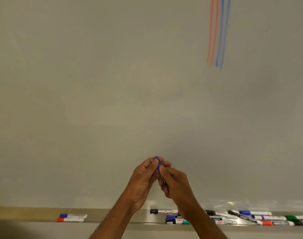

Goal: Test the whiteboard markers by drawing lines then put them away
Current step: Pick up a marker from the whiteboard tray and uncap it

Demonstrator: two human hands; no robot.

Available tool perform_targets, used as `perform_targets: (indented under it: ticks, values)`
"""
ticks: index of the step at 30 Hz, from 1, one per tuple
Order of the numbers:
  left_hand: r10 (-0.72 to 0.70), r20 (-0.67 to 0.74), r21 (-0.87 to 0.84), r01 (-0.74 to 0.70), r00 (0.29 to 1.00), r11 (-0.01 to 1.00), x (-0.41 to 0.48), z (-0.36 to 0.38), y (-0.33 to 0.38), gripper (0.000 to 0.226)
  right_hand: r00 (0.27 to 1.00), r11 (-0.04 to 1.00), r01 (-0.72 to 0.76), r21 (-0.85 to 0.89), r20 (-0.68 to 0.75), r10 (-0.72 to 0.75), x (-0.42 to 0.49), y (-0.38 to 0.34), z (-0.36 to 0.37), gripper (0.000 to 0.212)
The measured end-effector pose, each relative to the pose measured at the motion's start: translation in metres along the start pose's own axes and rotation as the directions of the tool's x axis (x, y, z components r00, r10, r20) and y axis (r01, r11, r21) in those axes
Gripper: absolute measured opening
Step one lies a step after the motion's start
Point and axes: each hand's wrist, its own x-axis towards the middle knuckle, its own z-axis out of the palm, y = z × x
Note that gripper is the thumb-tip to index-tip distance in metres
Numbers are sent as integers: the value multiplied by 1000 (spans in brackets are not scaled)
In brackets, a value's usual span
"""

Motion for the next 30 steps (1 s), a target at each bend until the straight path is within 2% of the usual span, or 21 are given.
perform_targets:
  ticks: [5,9,14,19,22,24,26,28,30]
  values:
    - [43,82,-6,-42,996,999,-4,15,31,32,1000,998,-21,56,23,20,-8,-34,4,39]
    - [64,123,-7,-63,990,998,-4,25,51,34,999,998,-19,64,-33,21,-12,-55,4,39]
    - [109,129,-14,-108,986,994,-3,42,71,35,997,996,35,82,-77,-29,-15,-79,0,52]
    - [150,88,-61,-144,985,988,0,59,86,36,991,995,70,77,-122,-60,-16,-101,-5,46]
    - [207,-24,-121,-208,978,971,4,63,106,37,983,997,73,40,-173,-65,-21,-101,-7,53]
    - [273,-85,-62,-278,958,959,7,64,124,35,975,998,62,15,-214,-57,-23,-99,-11,58]
    - [348,-110,36,-346,931,938,9,68,136,30,970,998,65,9,-234,-61,-20,-104,-20,55]
    - [437,-146,121,-423,887,898,10,75,142,24,974,994,101,34,-209,-92,-18,-119,-30,44]
    - [550,-164,205,-517,819,831,12,81,146,19,966,974,220,62,-156,-208,-20,-139,-40,27]
